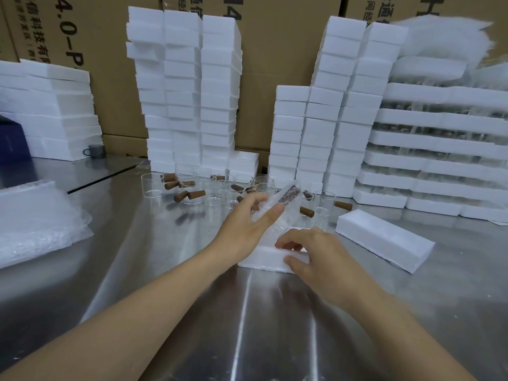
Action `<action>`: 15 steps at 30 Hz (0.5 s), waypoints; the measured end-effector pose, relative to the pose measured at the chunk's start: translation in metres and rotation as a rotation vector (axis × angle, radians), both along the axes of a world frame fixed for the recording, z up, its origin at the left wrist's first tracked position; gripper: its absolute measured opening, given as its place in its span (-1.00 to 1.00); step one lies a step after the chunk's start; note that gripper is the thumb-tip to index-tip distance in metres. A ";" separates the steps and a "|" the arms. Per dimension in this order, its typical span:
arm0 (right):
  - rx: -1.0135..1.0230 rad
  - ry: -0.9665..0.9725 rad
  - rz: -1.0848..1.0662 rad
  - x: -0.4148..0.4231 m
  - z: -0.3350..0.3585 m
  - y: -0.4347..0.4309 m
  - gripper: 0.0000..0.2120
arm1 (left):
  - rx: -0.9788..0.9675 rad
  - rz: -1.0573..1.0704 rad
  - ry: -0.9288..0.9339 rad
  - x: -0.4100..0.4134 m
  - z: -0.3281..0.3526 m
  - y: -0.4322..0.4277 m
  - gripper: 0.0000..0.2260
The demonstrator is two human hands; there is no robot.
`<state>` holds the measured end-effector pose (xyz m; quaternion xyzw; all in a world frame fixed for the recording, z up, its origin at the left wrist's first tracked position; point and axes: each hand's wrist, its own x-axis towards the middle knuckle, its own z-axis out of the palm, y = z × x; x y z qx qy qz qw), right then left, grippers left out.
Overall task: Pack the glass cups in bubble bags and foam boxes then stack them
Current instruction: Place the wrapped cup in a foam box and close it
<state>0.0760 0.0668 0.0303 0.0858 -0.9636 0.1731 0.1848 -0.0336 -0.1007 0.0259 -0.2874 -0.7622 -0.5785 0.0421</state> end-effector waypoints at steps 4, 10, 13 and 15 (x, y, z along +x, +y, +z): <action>-0.012 0.002 -0.005 0.000 0.000 0.000 -0.77 | -0.136 -0.006 0.011 -0.005 -0.004 -0.004 -0.46; -0.072 0.028 -0.045 0.003 0.003 0.002 -0.89 | -0.342 -0.027 0.098 -0.009 -0.005 -0.009 -0.55; -0.134 0.104 -0.127 0.003 0.005 0.006 -0.88 | -0.373 -0.013 0.130 -0.011 -0.005 -0.010 -0.54; -0.192 0.155 -0.189 0.003 0.004 0.012 -0.91 | -0.426 -0.010 0.164 -0.011 -0.005 -0.010 -0.50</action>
